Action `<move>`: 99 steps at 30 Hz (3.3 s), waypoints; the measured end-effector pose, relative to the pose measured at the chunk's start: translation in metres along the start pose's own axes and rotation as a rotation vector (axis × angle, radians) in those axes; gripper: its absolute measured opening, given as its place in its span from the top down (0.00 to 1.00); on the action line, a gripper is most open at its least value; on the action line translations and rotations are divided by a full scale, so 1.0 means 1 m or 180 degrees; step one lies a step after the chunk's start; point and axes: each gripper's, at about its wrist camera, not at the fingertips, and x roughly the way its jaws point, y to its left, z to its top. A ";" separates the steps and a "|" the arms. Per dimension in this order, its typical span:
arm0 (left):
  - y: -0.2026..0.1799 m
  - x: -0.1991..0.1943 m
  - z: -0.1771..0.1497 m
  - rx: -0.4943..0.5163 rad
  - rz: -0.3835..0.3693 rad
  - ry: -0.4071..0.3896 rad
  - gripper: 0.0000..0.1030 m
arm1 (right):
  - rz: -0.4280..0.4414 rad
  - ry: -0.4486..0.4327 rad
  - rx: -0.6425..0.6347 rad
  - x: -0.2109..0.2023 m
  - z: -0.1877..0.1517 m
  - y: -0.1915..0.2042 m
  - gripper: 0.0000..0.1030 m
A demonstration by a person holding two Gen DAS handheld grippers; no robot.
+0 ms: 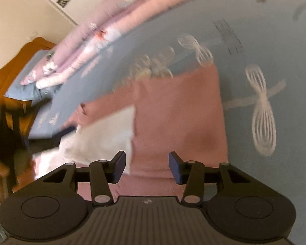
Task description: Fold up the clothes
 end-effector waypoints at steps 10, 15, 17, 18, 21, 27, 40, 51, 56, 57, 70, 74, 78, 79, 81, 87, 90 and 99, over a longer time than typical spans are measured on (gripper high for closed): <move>-0.022 0.074 -0.001 0.0345 0.0087 0.0552 0.02 | 0.0003 -0.0380 -0.0157 -0.046 -0.007 0.007 0.48; -0.064 0.104 0.009 0.0661 -0.0202 0.0718 0.01 | -0.0053 -0.0420 0.0110 -0.032 0.008 -0.018 0.48; -0.077 0.123 0.003 0.0753 -0.0252 0.0825 0.01 | -0.0111 -0.0210 0.0164 -0.021 0.004 -0.023 0.47; -0.080 0.130 0.001 0.0841 -0.0196 0.0822 0.01 | -0.0082 -0.0222 0.0156 -0.025 0.002 -0.022 0.47; -0.084 0.146 0.000 0.1025 -0.0052 0.0829 0.02 | -0.0002 -0.0257 0.0183 -0.037 0.000 -0.022 0.47; -0.046 0.064 0.040 0.1134 0.0565 0.0421 0.03 | -0.0074 -0.0256 0.0233 -0.057 0.001 -0.033 0.46; 0.070 -0.080 -0.016 -0.0336 0.2062 -0.0759 0.23 | -0.0119 -0.0100 0.0149 -0.049 0.004 -0.028 0.46; 0.051 -0.059 -0.014 -0.0005 0.2254 -0.0620 0.85 | -0.0147 0.0032 -0.0089 -0.051 -0.005 -0.005 0.46; 0.052 -0.077 -0.014 -0.0285 0.1985 -0.0757 0.91 | -0.0138 -0.0020 -0.0783 -0.034 -0.002 0.044 0.46; 0.052 -0.079 -0.012 -0.0301 0.1894 -0.0760 0.91 | -0.0135 -0.0011 -0.1015 -0.025 -0.001 0.060 0.46; 0.062 -0.097 0.008 -0.0296 0.1346 -0.0536 0.91 | -0.0052 0.0054 -0.3293 0.119 -0.039 0.225 0.47; 0.071 -0.099 0.006 -0.0302 0.1226 -0.0467 0.91 | -0.0348 0.0176 -0.3565 0.148 -0.051 0.231 0.50; 0.078 -0.107 0.002 -0.0421 0.1150 -0.0502 0.90 | -0.0356 0.0091 -0.3896 0.144 -0.063 0.236 0.51; 0.080 -0.111 0.001 -0.0465 0.1148 -0.0531 0.89 | -0.0360 0.0082 -0.3981 0.142 -0.065 0.238 0.51; 0.087 -0.117 -0.001 -0.0636 0.1135 -0.0551 0.80 | -0.0501 0.0143 -0.4166 0.151 -0.075 0.239 0.59; 0.104 -0.130 -0.012 -0.1189 0.0982 -0.0489 0.40 | -0.0580 -0.0060 -0.4189 0.136 -0.076 0.242 0.88; 0.113 -0.128 -0.017 -0.1525 0.0784 -0.0574 0.32 | -0.0559 -0.0196 -0.4107 0.121 -0.071 0.241 0.88; 0.120 -0.087 -0.015 -0.2077 0.0532 -0.0688 0.32 | -0.0561 -0.0235 -0.4097 0.110 -0.076 0.242 0.89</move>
